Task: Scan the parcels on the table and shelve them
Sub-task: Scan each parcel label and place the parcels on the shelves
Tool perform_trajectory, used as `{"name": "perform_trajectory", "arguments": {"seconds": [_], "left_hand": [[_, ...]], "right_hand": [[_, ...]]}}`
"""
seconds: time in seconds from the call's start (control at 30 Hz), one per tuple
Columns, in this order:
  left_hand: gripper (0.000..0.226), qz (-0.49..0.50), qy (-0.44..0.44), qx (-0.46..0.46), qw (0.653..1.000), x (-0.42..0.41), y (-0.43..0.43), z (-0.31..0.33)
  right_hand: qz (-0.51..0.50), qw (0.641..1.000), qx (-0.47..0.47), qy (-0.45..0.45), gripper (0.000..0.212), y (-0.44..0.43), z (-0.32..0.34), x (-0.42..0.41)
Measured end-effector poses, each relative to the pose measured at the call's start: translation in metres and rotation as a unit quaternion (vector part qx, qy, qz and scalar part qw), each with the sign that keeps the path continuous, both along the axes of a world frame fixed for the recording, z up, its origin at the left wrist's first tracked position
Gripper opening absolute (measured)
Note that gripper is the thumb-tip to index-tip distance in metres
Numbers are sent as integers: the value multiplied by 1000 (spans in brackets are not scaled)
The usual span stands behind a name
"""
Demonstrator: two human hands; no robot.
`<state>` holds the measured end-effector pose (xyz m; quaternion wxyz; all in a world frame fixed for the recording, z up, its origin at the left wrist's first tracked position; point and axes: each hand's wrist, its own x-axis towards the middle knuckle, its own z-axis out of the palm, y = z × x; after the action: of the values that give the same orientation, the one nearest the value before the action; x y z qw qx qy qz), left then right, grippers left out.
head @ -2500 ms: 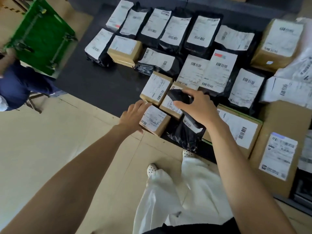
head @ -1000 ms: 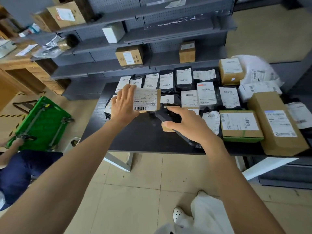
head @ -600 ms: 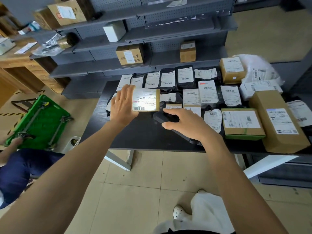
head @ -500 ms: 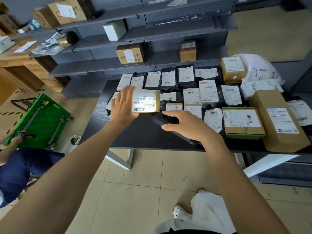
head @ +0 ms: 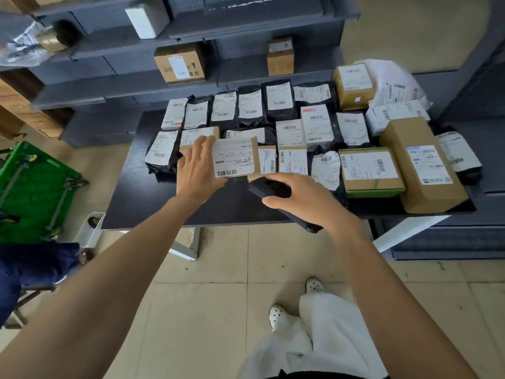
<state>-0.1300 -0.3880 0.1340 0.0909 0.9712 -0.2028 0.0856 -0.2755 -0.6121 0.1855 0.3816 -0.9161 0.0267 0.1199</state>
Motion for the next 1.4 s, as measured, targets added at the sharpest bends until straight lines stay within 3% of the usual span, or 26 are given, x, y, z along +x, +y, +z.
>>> {"name": "perform_trajectory", "arguments": {"seconds": [0.1,0.4,0.6,0.77,0.97,1.1,1.23,1.4], "left_hand": [[99,-32,10,-6,999,-3,-24,-6],[100,-184,54,-16,981,-36,-160,-9],[100,-345,72,7,936,-110,-289,-3],[96,-440,91,-3,893,-225,-417,-5],[100,-583,86,-22,808,-412,-581,7],[100,-652,95,-30,752,-523,-657,13],[99,-710,70,1,701,-593,-714,10],[100,-746,53,22,663,-642,-795,2]], "right_hand": [[-55,998,5,-4,50,-19,-3,-14],[-225,974,26,18,62,-113,-15,-97],[-319,947,17,19,59,-189,-11,-206],[-413,910,30,16,61,-268,-8,-345],[-553,833,4,-25,51,-349,16,-531],[-653,755,-17,-46,46,-375,18,-630],[-722,691,-28,-31,49,-394,11,-692],[-757,652,-12,-40,55,-447,1,-736]]}}
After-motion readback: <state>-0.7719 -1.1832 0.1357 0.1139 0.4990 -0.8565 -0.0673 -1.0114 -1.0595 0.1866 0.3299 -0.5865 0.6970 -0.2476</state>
